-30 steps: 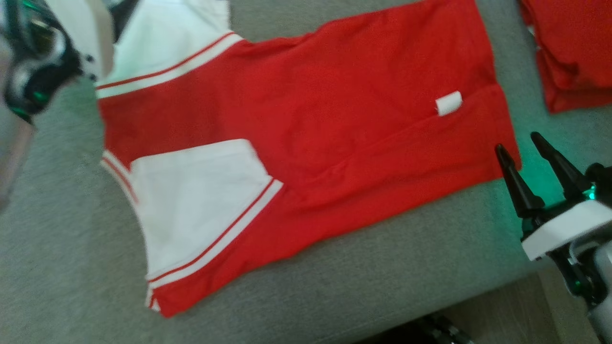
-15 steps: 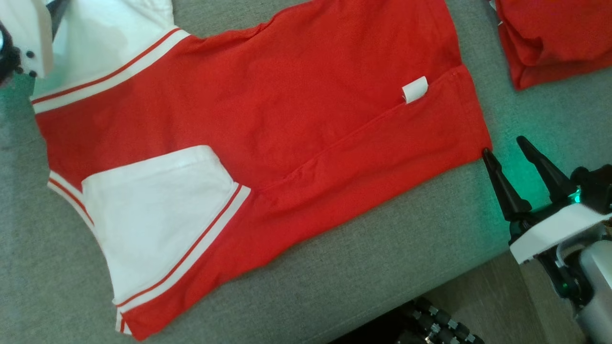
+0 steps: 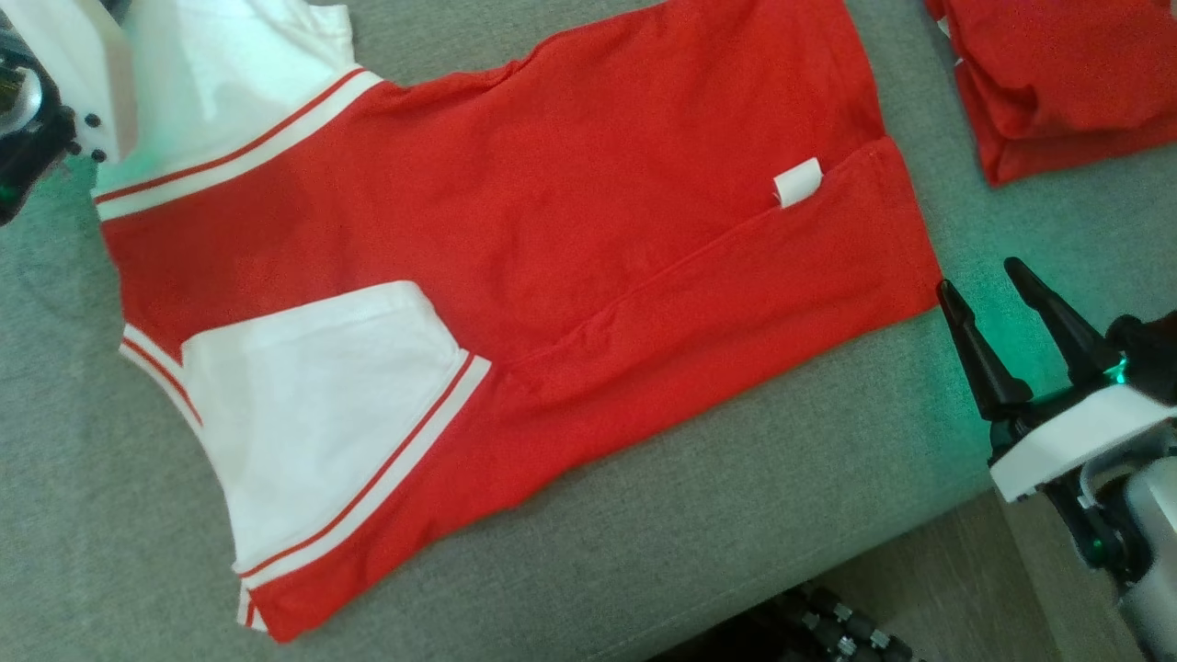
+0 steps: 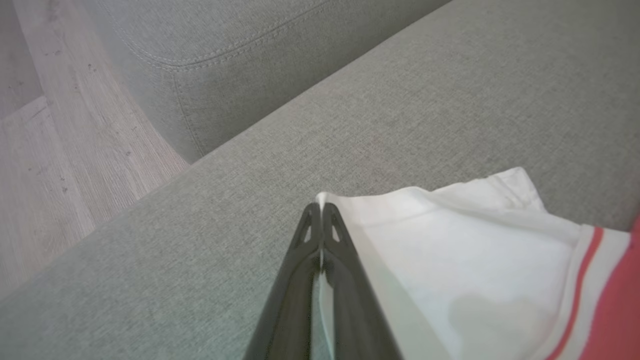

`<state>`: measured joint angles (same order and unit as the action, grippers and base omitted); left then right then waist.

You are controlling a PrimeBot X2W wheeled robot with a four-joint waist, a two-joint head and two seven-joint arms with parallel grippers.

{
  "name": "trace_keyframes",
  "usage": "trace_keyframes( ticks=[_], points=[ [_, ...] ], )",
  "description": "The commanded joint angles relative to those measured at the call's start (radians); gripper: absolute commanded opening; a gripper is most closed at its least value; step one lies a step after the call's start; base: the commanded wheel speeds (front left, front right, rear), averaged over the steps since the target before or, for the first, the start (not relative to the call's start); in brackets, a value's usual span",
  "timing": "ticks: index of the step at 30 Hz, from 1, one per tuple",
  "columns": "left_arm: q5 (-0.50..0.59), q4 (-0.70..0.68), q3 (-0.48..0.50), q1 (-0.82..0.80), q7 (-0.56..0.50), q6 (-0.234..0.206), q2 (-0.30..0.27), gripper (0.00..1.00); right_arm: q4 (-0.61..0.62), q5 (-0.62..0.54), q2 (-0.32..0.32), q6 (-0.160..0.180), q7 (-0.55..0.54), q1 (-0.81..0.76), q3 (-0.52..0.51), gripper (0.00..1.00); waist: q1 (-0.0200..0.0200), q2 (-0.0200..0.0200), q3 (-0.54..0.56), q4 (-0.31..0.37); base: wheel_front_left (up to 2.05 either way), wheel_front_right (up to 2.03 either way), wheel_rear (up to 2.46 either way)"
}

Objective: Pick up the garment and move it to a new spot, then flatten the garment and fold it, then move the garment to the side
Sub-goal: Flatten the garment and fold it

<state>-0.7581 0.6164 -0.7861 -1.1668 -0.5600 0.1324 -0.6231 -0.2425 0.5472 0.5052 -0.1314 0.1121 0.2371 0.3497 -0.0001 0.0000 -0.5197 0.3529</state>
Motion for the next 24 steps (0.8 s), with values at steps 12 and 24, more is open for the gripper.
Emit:
trace_keyframes(
  ticks=[12, 24],
  points=[
    [-0.032, -0.032, -0.047, -0.076, 0.146, -0.002, -0.025, 0.0, 0.061, 0.092, 0.139, 0.001, -0.116, 0.186, 0.056, 1.0, 0.0001, 0.0, 0.01, -0.072, 0.0, 0.0, 0.0],
    [-0.053, -0.004, -0.122, -0.147, 0.24, -0.002, 0.019, 0.0, -0.116, 0.16, 0.181, 0.001, -0.21, 0.482, 0.174, 1.0, 0.0001, 0.0, -0.036, -0.161, 0.0, 0.0, 0.0]
  ],
)
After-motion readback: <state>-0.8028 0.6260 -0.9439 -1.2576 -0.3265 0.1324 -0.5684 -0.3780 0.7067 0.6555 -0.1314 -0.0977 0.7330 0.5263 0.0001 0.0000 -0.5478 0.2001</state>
